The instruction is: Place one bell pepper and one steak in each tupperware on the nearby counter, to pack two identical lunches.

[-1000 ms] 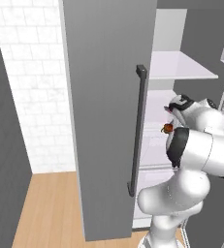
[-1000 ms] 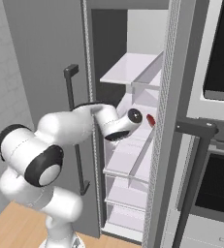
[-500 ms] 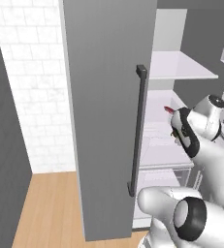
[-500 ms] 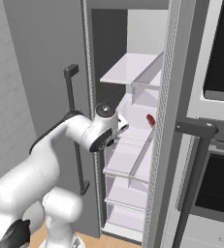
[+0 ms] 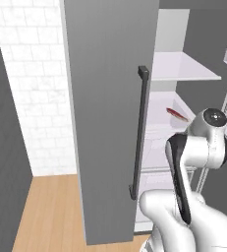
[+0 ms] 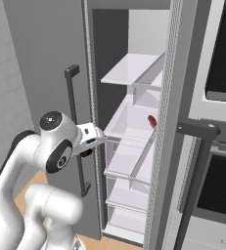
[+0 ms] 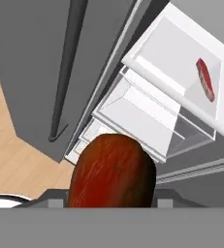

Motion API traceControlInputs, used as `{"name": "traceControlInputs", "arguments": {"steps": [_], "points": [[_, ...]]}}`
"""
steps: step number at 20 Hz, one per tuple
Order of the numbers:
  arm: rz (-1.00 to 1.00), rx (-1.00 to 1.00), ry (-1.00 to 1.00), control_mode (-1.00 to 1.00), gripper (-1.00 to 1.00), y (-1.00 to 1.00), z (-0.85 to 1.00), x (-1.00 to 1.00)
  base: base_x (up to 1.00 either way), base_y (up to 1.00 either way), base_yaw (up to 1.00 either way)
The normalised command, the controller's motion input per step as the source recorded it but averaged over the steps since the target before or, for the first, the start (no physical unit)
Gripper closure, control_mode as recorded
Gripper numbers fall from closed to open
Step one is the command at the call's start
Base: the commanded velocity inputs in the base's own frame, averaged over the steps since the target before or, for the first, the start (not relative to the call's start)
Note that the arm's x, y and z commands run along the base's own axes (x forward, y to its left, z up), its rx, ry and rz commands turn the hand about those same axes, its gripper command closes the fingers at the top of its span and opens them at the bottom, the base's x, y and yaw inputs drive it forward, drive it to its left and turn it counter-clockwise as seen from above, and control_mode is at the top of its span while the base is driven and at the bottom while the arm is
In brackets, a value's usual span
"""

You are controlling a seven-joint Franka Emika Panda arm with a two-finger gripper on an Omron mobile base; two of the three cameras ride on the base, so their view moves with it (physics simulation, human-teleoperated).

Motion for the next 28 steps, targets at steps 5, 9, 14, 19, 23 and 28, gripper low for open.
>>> {"name": "traceControlInputs", "arguments": {"steps": [5, 9, 14, 19, 23, 28], "points": [[-0.14, -0.03, -0.03, -1.0, 1.0, 0.62, 0.84, -0.87, 0.0, 0.0, 0.0], [-0.02, -0.05, -0.06, 1.0, 1.0, 0.36, 0.26, -0.44, -0.5, 0.27, 0.0], [0.0, 0.0, 0.0, 1.0, 1.0, 0.0, 0.0, 0.0, -1.0, 0.07, 0.0], [0.0, 0.0, 0.0, 1.0, 1.0, 0.0, 0.0, 0.0, -1.0, -0.86, -0.09], [0.0, 0.0, 0.0, 1.0, 1.0, 0.0, 0.0, 0.0, -0.72, -1.0, -0.24], [0.0, 0.0, 0.0, 1.0, 1.0, 0.0, 0.0, 0.0, -0.04, -1.0, -0.33]]}}
